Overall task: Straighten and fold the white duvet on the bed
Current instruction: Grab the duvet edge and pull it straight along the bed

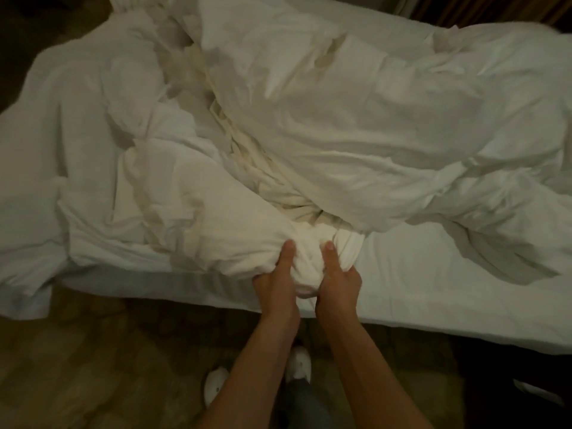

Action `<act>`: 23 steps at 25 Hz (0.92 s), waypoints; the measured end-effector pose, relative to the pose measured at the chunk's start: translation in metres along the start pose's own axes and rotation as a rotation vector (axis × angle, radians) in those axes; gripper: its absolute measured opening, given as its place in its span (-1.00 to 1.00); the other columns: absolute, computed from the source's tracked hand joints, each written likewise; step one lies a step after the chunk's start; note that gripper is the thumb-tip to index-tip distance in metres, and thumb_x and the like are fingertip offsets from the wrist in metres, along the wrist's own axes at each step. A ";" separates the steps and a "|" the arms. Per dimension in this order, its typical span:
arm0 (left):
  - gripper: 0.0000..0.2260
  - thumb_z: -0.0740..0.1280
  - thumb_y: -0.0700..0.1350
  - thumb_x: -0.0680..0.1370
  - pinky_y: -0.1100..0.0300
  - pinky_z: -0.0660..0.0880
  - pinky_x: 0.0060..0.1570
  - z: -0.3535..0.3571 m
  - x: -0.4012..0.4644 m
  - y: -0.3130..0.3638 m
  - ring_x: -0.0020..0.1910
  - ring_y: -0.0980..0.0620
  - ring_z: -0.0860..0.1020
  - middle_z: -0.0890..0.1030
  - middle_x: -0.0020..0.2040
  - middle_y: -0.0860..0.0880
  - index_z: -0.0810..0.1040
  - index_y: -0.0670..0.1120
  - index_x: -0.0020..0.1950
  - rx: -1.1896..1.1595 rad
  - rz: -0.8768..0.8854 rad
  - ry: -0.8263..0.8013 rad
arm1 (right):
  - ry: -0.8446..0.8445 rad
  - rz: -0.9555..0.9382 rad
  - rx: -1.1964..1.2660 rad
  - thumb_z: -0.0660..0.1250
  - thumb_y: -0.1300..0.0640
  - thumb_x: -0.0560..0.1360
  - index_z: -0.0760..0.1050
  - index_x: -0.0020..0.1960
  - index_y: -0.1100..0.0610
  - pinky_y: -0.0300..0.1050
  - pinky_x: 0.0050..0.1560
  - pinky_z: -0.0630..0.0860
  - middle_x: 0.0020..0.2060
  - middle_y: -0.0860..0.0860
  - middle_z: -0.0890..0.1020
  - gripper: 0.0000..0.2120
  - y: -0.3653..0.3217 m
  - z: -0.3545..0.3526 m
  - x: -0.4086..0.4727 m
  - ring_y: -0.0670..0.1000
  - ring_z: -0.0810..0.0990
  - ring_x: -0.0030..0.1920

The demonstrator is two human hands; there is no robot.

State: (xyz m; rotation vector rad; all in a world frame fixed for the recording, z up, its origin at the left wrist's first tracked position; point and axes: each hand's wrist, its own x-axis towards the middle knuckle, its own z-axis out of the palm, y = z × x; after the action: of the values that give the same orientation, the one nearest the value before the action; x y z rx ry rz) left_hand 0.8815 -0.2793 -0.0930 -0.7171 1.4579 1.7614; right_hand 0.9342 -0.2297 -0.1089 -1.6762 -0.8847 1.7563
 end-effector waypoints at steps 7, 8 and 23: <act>-0.37 0.49 0.00 0.40 0.03 0.53 0.21 -0.023 0.006 -0.011 0.21 0.00 0.58 0.58 0.29 0.05 0.40 0.04 0.45 -0.149 0.065 -0.056 | -0.191 0.152 0.006 0.59 -0.06 0.40 0.53 0.29 0.14 0.10 0.22 0.60 0.13 0.06 0.69 -0.44 -0.018 0.003 0.054 0.09 0.67 0.11; -0.40 0.48 -0.01 0.42 0.03 0.53 0.20 -0.021 0.007 -0.012 0.19 0.00 0.58 0.58 0.28 0.05 0.41 0.03 0.44 -0.173 0.058 -0.037 | -0.203 0.138 0.010 0.58 -0.03 0.42 0.53 0.31 0.13 0.11 0.22 0.60 0.14 0.06 0.69 -0.46 -0.017 -0.001 0.059 0.08 0.67 0.12; -0.32 0.55 0.08 0.30 -0.11 0.41 0.35 0.011 -0.057 -0.071 0.21 -0.01 0.49 0.52 0.21 0.10 0.39 0.13 0.37 -0.056 -0.019 0.003 | -0.063 -0.075 -0.108 0.34 -0.03 0.61 0.59 0.24 0.09 0.04 0.07 0.67 0.01 -0.01 0.73 -0.72 0.000 -0.076 -0.011 -0.03 0.71 0.02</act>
State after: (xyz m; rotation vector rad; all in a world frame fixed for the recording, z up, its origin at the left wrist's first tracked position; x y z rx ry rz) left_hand 0.9729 -0.2720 -0.0861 -0.7602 1.4039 1.7935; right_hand 1.0104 -0.2323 -0.1024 -1.6398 -1.0740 1.7468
